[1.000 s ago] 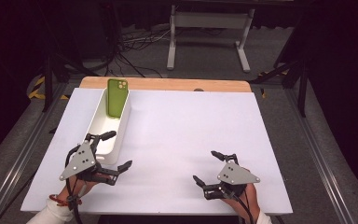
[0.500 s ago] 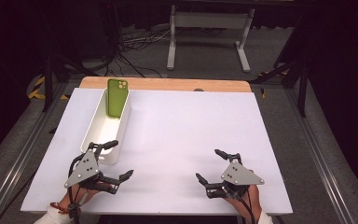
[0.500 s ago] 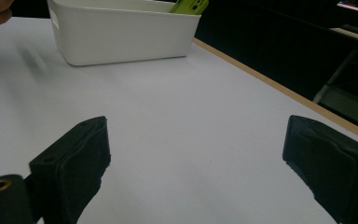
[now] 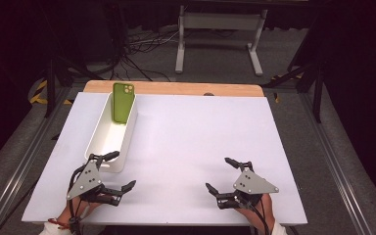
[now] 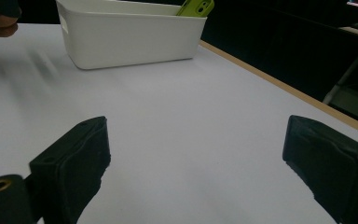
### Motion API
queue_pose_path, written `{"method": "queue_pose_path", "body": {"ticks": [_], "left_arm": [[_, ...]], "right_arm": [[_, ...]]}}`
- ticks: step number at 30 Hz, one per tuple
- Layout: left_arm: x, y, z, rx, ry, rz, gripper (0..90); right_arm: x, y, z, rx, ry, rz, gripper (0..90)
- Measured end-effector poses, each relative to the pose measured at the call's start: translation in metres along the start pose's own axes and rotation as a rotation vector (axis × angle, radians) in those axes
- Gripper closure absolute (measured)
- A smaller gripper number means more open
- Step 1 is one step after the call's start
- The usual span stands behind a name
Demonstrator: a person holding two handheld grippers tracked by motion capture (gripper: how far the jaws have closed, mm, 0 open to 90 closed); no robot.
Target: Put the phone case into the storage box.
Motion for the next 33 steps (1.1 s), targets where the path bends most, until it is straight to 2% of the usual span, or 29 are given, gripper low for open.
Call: {"method": "queue_pose_path", "body": {"ticks": [5, 13, 18, 29, 30, 33], "left_arm": [[-0.0009, 0.0005, 0.0015, -0.004, -0.010, 0.000, 3.6], [0.0002, 0.0014, -0.0033, -0.019, 0.021, 0.000, 3.6], [-0.0001, 0.0015, -0.0027, -0.027, 0.013, 0.011, 3.6], [0.0009, 0.0031, 0.0013, -0.036, 0.005, 0.007, 3.8], [0.0008, 0.0040, 0.0020, -0.040, 0.005, 0.002, 3.8], [0.0004, 0.0054, 0.0045, -0.045, 0.001, 0.003, 3.8]], "right_arm": [[-0.0006, 0.0007, -0.0015, 0.000, 0.007, 0.005, 8.3], [0.0001, -0.0052, 0.0008, -0.002, -0.009, -0.017, 9.0], [0.0004, -0.0046, 0.0015, -0.007, -0.013, -0.011, 9.6], [-0.0022, -0.0039, 0.0039, 0.004, -0.027, -0.011, 10.4], [-0.0025, -0.0038, 0.0046, -0.005, -0.042, -0.009, 11.4], [-0.0033, -0.0028, 0.0052, 0.010, -0.042, 0.004, 11.5]]}}
Point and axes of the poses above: each handheld gripper's, and its own axes: z roughly forward along the jaws, x roughly out of its top, y roughly to its right, the point moved 2 cm from there along z, roughly forward along the jaws, and after that the axes turned 8 degrees about -y, right-handed, at the moved point
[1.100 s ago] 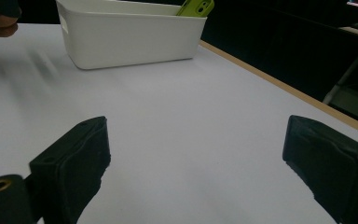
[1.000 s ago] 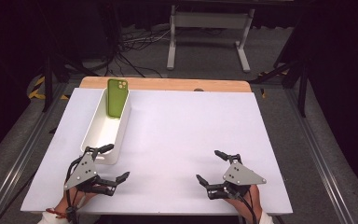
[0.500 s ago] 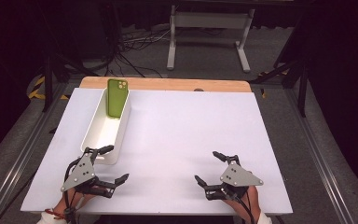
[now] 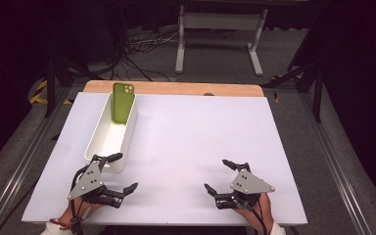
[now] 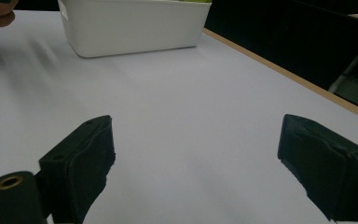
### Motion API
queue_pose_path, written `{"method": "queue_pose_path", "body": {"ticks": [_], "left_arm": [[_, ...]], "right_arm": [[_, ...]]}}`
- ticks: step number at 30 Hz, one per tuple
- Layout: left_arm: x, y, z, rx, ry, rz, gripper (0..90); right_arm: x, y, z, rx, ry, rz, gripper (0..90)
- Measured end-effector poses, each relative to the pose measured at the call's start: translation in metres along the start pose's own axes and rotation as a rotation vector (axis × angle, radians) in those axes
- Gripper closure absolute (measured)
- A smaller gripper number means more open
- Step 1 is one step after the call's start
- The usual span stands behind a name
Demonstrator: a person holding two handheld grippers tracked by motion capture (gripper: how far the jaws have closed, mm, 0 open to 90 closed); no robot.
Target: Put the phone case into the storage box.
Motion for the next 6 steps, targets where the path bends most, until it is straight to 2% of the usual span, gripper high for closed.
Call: {"method": "queue_pose_path", "body": {"ticks": [6], "left_arm": [[0.0010, -0.0010, 0.0030, 0.003, 0.003, -0.010, 3.8]], "right_arm": [[-0.0016, 0.0013, 0.0000, 0.005, -0.001, 0.010, 11.5]]}}
Point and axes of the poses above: each handheld gripper's, and its own axes: z roughly forward along the jaws, x roughly out of its top, y roughly to its right, the point moved 2 cm from there along z, roughly forward along the jaws, and after that the axes turned 8 degrees about -y, right-handed, at the moved point
